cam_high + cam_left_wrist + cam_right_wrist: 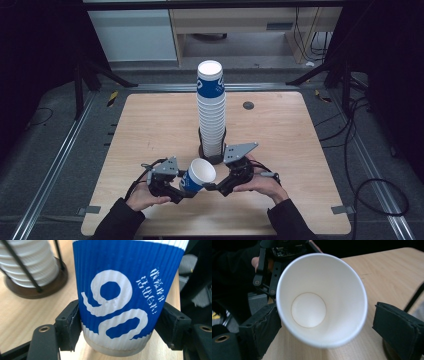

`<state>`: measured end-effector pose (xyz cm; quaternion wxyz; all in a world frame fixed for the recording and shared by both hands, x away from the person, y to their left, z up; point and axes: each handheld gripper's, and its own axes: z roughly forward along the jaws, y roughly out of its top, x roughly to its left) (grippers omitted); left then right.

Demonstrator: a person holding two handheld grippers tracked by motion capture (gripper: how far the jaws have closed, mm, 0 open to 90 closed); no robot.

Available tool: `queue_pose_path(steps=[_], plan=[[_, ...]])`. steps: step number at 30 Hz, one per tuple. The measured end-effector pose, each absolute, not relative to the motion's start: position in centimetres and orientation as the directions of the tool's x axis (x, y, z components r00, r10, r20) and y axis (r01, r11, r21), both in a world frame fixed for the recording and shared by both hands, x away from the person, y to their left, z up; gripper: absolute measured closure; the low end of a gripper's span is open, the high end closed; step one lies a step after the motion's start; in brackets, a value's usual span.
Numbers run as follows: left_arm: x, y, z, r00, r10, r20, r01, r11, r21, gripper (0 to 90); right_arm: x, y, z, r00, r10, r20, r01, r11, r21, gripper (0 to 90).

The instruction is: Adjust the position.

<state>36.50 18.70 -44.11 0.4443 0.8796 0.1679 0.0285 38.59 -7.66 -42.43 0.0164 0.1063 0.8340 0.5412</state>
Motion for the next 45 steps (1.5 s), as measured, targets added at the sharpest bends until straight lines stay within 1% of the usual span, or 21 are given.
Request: queue_pose_path(steps=[3,8,13,18,27,31,38,41,45], plan=[[36.6,19.3,-43.7,0.932,0.345,-0.109,0.279,-0.492,0.825,27.8,38.7,-8.3,-42.2,-0.97,0.222,0.098,0.174,0.355,0.918,8.0],[36.4,19.5,-43.3,0.925,0.36,-0.122,0.275,-0.412,0.869,27.8,38.8,-8.6,-42.0,-0.965,0.233,0.123,0.194,0.311,0.93,8.9],[35.9,18.9,-43.2,0.928,0.354,-0.116,0.258,-0.386,0.886,27.8,38.8,-8.3,-42.0,-0.962,0.222,0.159,0.217,0.269,0.938,10.1],[35.6,18.3,-43.2,0.93,0.349,-0.118,0.256,-0.382,0.888,27.7,38.7,-7.8,-42.2,-0.967,0.185,0.175,0.219,0.253,0.942,10.9],[35.3,17.4,-43.6,0.934,0.342,-0.104,0.247,-0.408,0.879,27.7,38.4,-6.7,-42.7,-0.969,0.141,0.203,0.232,0.233,0.944,14.3],[35.2,17.3,-43.6,0.936,0.339,-0.101,0.242,-0.408,0.88,27.7,38.4,-6.6,-42.7,-0.968,0.14,0.209,0.237,0.224,0.945,18.6],[35.3,17.3,-43.7,0.935,0.339,-0.101,0.245,-0.414,0.877,26.5,38.4,-6.7,-42.7,-0.97,0.144,0.197,0.227,0.238,0.944,20.4],[35.5,17.4,-44.0,0.933,0.345,-0.1,0.253,-0.436,0.863,22.4,38.4,-7.0,-42.3,-0.97,0.163,0.178,0.214,0.235,0.948,20.4],[36.0,17.8,-44.5,0.924,0.368,-0.103,0.277,-0.459,0.844,19.3,38.5,-8.2,-41.5,-0.965,0.205,0.162,0.207,0.218,0.954,20.3]])
